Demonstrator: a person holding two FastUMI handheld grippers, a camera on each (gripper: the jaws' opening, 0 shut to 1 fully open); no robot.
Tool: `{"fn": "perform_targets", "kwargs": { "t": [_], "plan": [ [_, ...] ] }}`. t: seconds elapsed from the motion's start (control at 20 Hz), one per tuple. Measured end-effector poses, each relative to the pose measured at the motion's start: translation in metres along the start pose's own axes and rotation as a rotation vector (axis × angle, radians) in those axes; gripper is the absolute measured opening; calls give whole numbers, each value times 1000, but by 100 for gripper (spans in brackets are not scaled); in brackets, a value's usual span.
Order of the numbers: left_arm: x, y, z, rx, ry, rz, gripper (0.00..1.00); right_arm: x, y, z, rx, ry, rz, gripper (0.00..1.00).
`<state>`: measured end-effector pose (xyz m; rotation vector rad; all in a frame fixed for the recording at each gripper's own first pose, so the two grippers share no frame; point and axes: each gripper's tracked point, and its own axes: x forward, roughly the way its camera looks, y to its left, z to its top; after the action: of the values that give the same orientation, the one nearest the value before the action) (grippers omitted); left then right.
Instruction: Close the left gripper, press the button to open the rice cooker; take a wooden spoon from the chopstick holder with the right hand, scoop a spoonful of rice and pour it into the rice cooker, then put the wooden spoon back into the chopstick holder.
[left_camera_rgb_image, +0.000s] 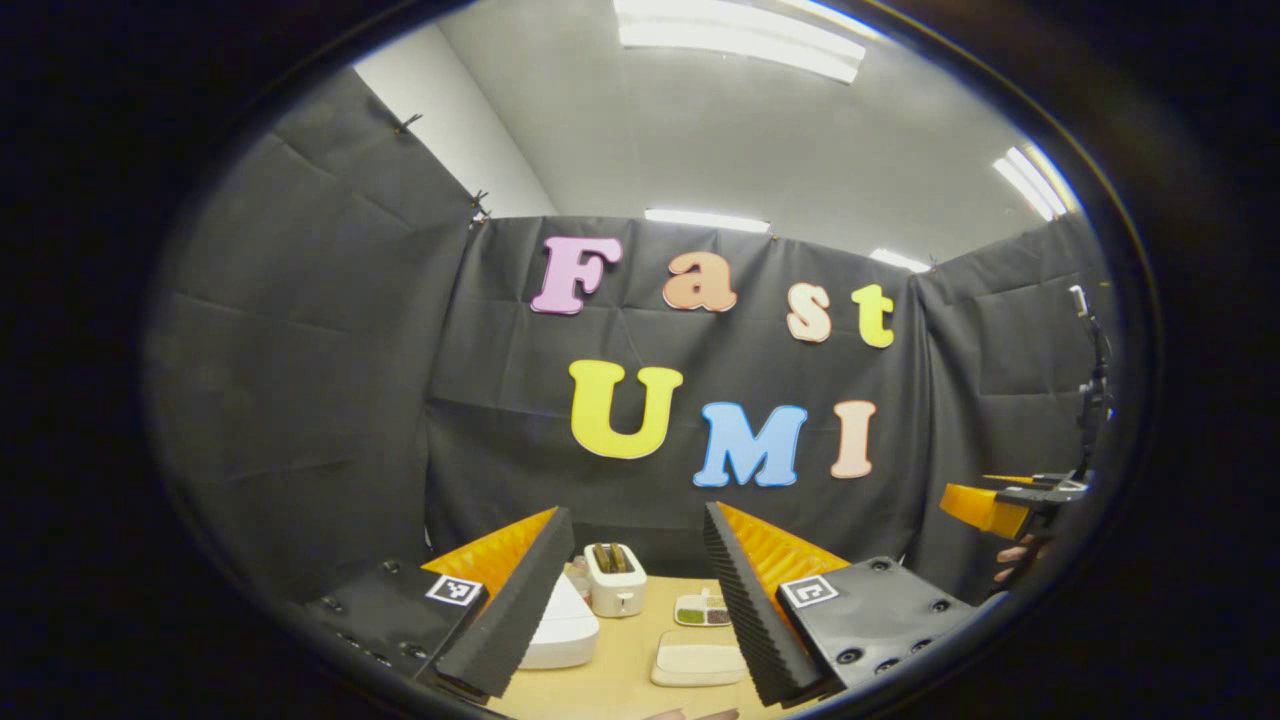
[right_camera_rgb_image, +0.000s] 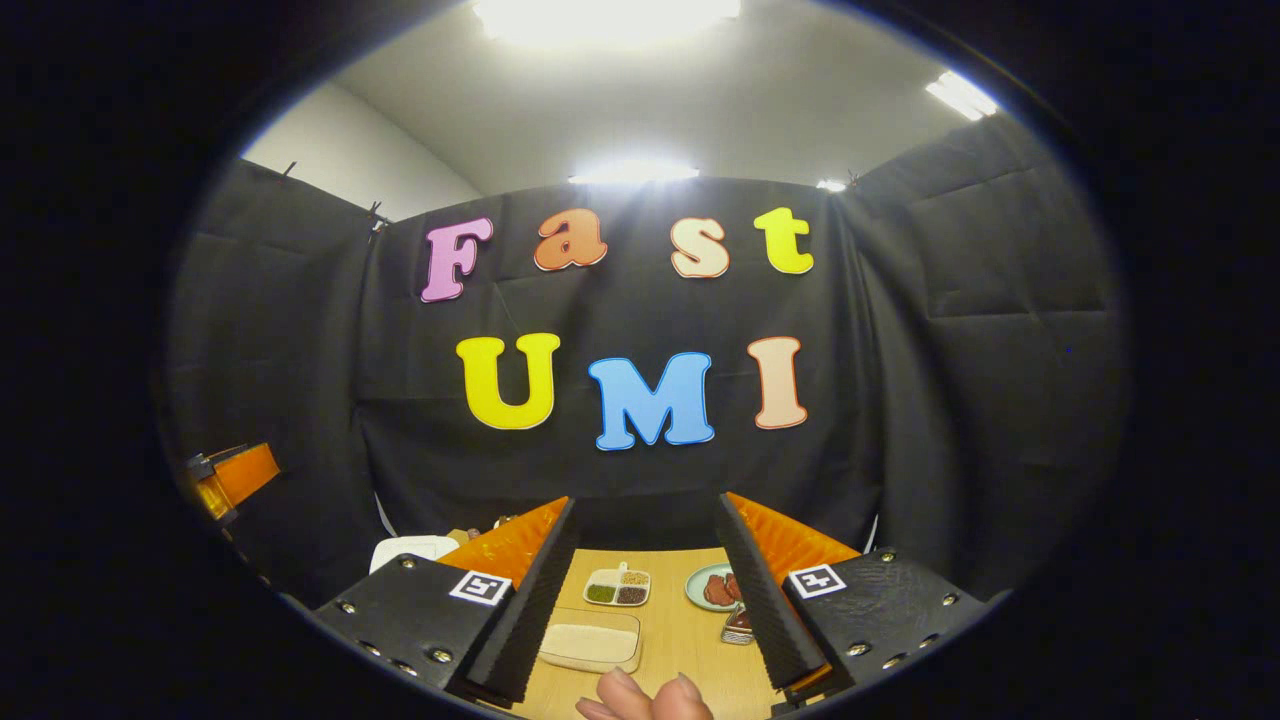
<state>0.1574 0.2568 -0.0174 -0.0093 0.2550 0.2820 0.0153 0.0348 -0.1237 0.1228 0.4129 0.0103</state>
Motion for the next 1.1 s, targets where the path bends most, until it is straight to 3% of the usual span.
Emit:
{"fn": "perform_targets", "kwargs": {
  "t": [0.05, 0.1, 0.15, 0.2, 0.4, 0.55, 0.65, 0.7, 1.0, 1.1],
  "plan": [
    [-2, 4, 0, -4, -2, 4, 98, 2, 4, 1, 2, -4, 1, 86],
    [-3, 9, 1, -9, -3, 9, 99, 2, 9, 2, 8, -6, 6, 86],
    [-5, 13, -2, -15, -1, 12, 99, 3, 13, 2, 14, -8, 8, 86],
    [-5, 18, -4, -22, 2, 12, 87, 3, 15, 3, 17, -7, 8, 86],
    [-10, 28, -14, -44, 12, 16, 96, -3, 21, -2, -21, 0, 2, 86],
    [-18, 26, -11, -44, 12, 27, 91, -5, 21, -1, -61, -14, 12, 86],
    [-24, 23, -3, -19, -4, 50, 93, -2, 21, 2, -73, -33, 37, 85],
    [-26, 20, 0, -3, -13, 66, 86, 0, 21, 5, -81, -47, 52, 86],
    [-37, -23, 13, 45, -42, 144, 87, 9, -7, 14, -108, -72, 99, 86],
    [-38, -43, 12, 42, -37, 135, 87, 11, -17, 14, -108, -80, 104, 86]
  ]
}}
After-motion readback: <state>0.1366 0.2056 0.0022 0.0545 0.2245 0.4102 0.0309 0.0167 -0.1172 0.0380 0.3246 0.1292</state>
